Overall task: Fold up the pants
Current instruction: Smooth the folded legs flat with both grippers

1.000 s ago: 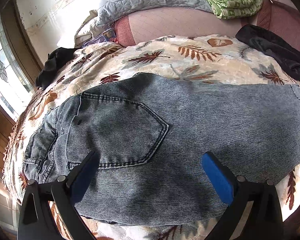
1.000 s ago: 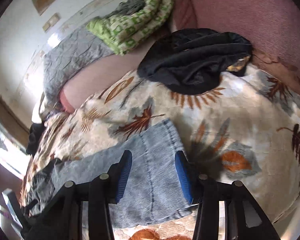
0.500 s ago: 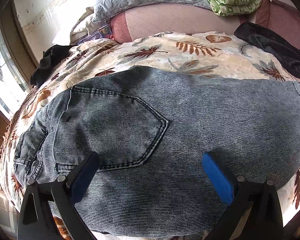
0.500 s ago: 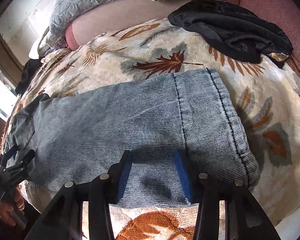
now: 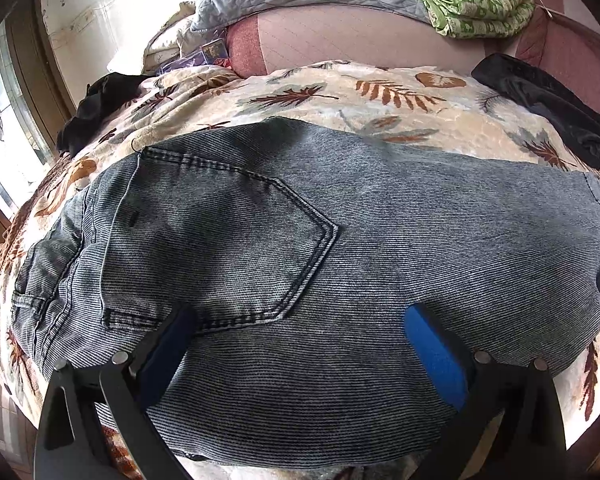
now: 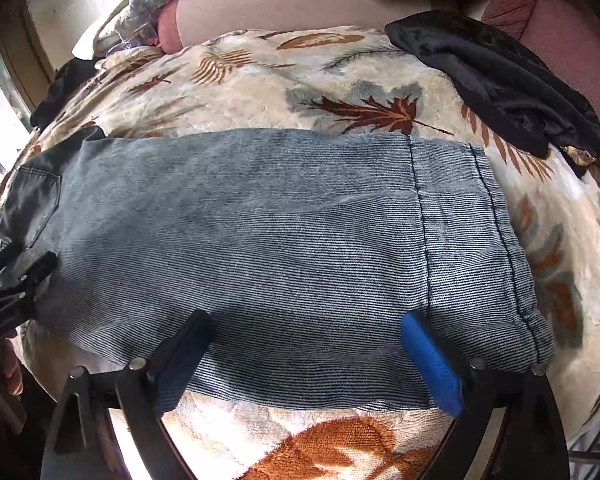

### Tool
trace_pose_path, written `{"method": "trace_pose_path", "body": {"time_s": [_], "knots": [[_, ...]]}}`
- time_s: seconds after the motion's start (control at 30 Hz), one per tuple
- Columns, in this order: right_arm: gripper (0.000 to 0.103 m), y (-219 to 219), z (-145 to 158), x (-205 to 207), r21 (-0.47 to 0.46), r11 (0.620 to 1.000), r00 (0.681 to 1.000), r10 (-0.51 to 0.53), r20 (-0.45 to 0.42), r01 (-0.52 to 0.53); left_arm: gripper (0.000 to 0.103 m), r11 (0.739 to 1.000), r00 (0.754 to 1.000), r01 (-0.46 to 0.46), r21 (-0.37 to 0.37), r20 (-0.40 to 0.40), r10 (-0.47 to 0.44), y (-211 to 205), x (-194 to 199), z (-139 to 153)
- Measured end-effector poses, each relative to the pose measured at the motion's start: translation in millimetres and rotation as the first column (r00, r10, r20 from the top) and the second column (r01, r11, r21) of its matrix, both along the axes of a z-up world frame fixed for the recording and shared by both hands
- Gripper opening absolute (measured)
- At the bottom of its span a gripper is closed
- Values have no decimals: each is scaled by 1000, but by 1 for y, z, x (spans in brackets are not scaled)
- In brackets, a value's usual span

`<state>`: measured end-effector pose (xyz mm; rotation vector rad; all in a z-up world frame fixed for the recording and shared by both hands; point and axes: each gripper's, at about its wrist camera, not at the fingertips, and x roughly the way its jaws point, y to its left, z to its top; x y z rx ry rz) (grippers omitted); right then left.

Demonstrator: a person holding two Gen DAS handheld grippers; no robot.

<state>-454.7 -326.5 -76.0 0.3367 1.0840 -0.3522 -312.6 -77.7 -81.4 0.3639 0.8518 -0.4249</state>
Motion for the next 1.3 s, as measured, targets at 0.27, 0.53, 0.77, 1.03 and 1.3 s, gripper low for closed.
{"method": "trace_pose_path", "body": {"time_s": [0.27, 0.53, 0.77, 1.03, 1.3], "knots": [[96, -1, 40, -8, -65, 996, 976, -53, 210, 68, 103, 997, 994, -49, -60, 89, 55, 7, 0, 28], [91, -9, 33, 3, -36, 988, 975, -139, 174, 148, 103, 991, 989, -67, -116, 121, 81, 21, 7, 51], [49, -3, 25, 21, -11, 986, 977, -162, 142, 165, 103, 984, 988, -113, -137, 88, 125, 37, 15, 51], [39, 24, 11, 49, -21, 995, 994, -91, 68, 93, 103, 977, 982, -173, -127, 48, 180, 58, 26, 43], [39, 27, 4, 53, -38, 997, 997, -70, 32, 71, 103, 966, 969, -248, -77, -3, 249, 74, 39, 24]]}}
